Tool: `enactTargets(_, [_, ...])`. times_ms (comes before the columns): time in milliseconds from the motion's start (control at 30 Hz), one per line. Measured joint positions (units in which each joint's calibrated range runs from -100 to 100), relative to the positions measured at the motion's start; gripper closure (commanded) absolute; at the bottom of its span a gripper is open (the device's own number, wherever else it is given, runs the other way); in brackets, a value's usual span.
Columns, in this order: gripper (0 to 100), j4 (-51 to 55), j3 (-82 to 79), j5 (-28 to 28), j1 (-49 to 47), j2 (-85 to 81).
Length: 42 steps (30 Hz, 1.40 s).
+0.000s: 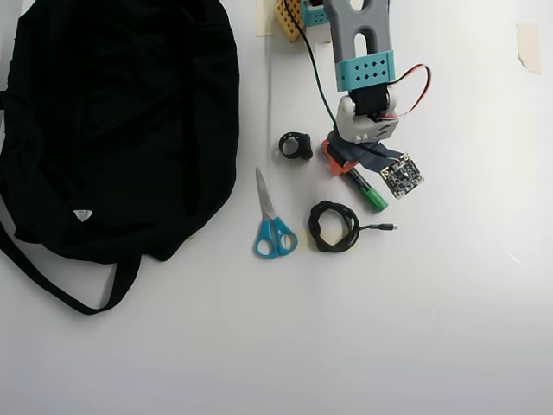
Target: Put the green marker into the black bag
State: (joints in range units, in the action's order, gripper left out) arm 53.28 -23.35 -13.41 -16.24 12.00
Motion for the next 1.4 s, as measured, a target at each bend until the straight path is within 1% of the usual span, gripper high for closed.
enactTargets(167, [98, 0.00, 0.16, 1.03, 0.00, 0.08])
enactTargets(400, [98, 0.34, 0.39, 1.03, -0.07, 0.08])
enactTargets(700, [98, 14.17, 8.49, 1.03, -1.18, 0.42])
enactTargets(1033, [98, 23.27, 23.51, 1.37, -2.79, 0.58])
enactTargets(1400, [98, 34.18, 37.03, 6.74, -3.01, 0.50])
